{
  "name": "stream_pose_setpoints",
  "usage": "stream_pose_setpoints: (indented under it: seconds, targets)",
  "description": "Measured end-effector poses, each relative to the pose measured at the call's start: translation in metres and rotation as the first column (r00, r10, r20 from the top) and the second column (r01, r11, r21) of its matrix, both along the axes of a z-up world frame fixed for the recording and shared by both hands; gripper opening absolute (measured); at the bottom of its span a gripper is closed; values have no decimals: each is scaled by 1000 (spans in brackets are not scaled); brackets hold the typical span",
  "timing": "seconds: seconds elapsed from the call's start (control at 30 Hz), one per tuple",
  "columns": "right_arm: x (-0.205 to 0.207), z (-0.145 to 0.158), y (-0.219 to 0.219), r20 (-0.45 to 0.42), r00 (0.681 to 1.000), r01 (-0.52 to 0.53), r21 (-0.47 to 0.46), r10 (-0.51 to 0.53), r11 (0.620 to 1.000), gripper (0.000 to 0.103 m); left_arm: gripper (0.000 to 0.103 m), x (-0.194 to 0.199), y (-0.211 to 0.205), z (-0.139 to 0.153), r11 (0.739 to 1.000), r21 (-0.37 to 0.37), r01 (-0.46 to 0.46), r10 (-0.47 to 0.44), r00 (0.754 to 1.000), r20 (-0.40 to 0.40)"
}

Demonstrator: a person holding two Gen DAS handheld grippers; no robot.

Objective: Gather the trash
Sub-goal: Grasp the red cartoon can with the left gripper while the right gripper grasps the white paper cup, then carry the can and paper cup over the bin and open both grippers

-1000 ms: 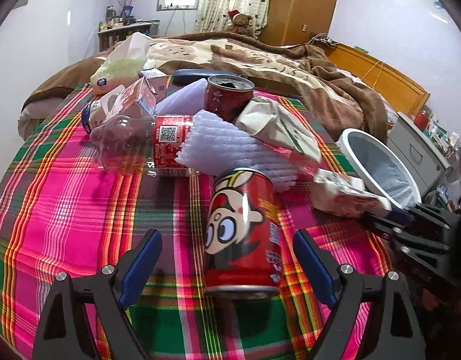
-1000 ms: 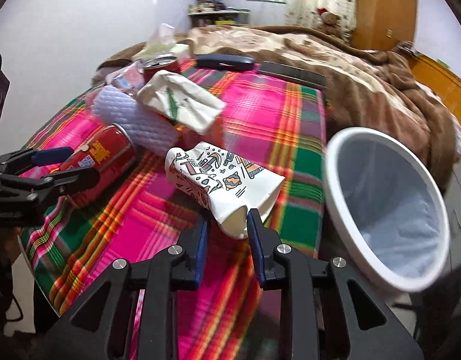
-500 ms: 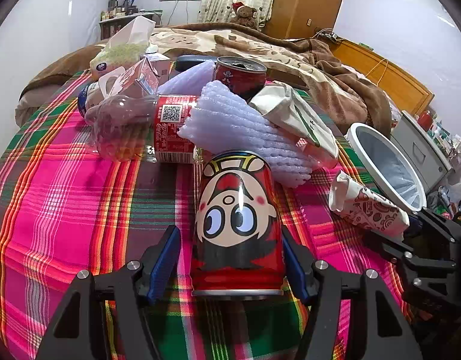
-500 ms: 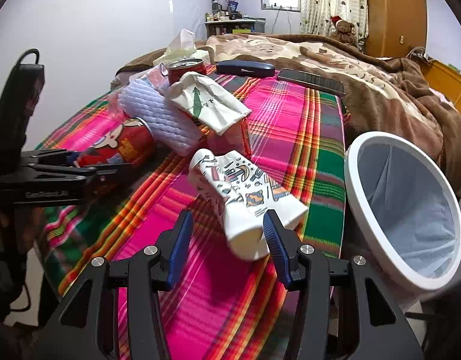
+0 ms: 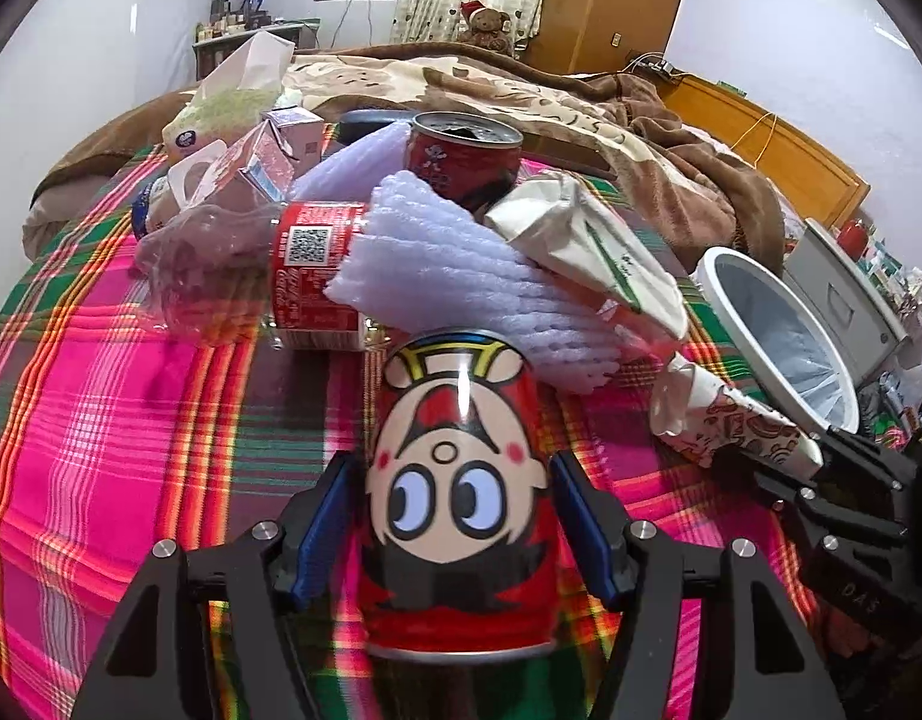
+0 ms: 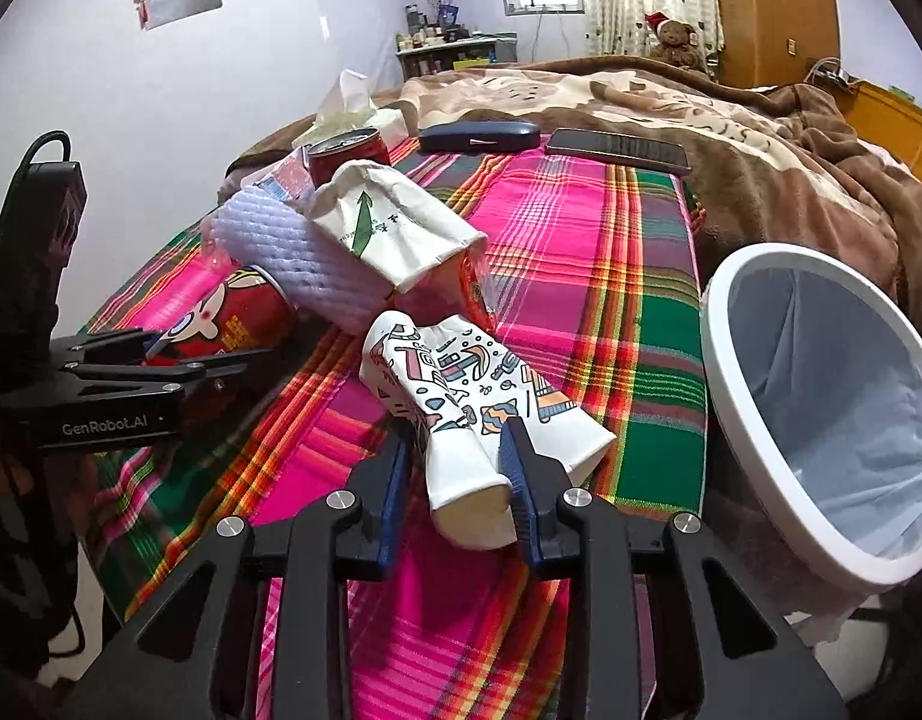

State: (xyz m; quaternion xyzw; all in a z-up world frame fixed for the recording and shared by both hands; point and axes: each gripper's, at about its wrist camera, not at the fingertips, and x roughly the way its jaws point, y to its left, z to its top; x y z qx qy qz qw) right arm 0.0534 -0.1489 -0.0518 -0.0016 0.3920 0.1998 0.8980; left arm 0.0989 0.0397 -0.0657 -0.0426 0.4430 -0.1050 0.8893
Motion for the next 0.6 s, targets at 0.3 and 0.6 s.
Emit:
stream_pose_setpoints:
  seconds: [0.3, 0.6]
  targets:
    - [-13, 4, -9, 13, 999, 45, 67, -46, 997, 20, 52, -11, -5, 5, 1000, -8, 13, -12, 1000, 7]
    - [-25, 25, -31, 63, 991, 112, 130, -121, 985, 20, 52, -34, -22, 27, 999, -24, 39, -37, 998, 59]
